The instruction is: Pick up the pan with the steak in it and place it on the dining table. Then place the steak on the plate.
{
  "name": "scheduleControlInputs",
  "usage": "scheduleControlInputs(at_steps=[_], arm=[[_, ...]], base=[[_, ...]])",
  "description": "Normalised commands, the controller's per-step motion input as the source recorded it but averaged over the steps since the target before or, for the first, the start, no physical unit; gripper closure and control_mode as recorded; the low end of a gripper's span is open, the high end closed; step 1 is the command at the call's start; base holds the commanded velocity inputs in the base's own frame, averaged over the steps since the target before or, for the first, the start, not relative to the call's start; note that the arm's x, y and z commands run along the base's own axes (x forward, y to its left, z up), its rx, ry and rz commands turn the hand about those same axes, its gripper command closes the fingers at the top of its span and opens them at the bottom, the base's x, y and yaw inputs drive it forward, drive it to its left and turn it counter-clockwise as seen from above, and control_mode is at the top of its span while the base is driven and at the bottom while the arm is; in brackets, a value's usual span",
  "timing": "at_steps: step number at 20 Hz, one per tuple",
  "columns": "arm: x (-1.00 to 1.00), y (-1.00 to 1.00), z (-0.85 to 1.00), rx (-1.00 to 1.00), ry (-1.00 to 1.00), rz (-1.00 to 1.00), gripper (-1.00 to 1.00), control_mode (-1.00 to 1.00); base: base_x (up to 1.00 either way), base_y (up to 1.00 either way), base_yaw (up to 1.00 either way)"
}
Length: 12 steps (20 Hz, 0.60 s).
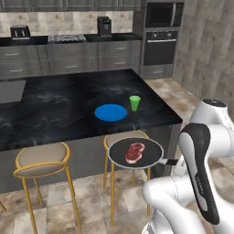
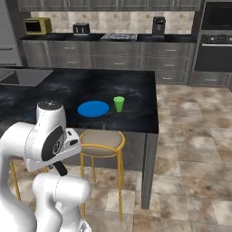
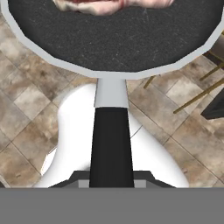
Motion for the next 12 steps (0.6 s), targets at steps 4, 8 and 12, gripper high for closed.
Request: scheduleControlInputs(at_steps=[4,8,12], arm=[[0.0,0.0,0.0,0.0,0.0,0.0,1.0,1.0],[0.0,0.0,0.0,0.0,0.0,0.0,1.0,1.0],[0.0,0.0,0.0,0.0,0.0,0.0,1.0,1.0]], base=[[0.06,0.65,-0.08],[0.11,1.0,-0.13],[0.03,0.8,-0.11]])
